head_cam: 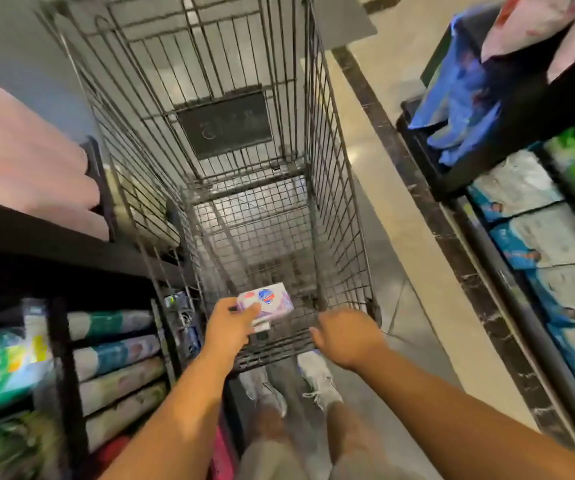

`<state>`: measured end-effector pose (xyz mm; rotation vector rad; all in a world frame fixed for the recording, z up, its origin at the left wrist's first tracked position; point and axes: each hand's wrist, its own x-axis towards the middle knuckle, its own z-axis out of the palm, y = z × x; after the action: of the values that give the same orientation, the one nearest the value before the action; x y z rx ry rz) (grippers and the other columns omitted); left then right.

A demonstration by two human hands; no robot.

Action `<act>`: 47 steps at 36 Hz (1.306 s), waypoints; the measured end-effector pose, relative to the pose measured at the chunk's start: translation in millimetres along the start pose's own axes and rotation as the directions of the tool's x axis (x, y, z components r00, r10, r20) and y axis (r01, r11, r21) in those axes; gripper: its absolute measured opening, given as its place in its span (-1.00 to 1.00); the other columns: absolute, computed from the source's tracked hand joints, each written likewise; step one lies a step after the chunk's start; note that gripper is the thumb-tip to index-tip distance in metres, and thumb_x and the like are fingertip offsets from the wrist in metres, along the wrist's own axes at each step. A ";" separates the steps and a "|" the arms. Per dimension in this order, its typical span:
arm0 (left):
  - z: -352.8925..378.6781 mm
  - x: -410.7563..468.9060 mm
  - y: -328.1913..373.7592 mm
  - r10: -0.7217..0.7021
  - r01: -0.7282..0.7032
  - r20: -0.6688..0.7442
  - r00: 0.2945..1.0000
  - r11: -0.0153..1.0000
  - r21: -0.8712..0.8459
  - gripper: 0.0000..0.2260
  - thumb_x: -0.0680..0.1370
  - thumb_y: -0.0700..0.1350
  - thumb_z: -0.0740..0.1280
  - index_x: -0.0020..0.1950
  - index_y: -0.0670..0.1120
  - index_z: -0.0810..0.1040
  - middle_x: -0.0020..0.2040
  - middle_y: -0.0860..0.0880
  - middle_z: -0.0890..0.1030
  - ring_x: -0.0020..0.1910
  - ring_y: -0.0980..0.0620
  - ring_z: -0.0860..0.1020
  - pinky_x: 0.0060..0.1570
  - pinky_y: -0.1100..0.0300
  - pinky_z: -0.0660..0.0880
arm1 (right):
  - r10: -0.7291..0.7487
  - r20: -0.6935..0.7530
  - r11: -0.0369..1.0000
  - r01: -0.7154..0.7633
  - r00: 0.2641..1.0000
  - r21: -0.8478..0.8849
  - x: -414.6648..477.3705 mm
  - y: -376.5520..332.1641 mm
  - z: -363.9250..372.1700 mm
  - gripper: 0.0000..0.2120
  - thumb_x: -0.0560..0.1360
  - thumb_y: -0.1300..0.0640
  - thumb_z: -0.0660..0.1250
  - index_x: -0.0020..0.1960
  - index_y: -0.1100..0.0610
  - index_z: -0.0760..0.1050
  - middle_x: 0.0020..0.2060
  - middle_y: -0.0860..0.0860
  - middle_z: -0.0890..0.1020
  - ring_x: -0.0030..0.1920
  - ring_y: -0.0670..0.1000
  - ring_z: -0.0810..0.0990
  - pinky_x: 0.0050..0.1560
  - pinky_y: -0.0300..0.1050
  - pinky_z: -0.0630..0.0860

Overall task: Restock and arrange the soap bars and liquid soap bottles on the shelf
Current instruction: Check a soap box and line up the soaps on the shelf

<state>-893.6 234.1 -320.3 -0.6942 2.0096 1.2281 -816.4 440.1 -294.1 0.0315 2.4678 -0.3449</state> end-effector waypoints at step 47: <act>86.4 130.5 -41.4 0.053 -0.326 0.323 0.945 0.240 0.914 -0.54 0.56 0.17 0.35 0.41 0.05 0.40 0.34 -0.09 0.46 0.35 -0.15 0.37 0.30 -0.10 0.30 | -0.040 -0.029 0.999 0.039 0.999 -0.037 40.5 16.7 29.5 -0.71 0.54 -0.11 0.04 -0.20 0.02 0.39 -0.27 -0.03 0.52 -0.28 0.08 0.47 -0.28 -0.10 0.38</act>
<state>-922.7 283.0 -471.8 0.3521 2.1726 -0.0682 -829.3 446.3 -345.0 -0.0272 2.5062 -0.3185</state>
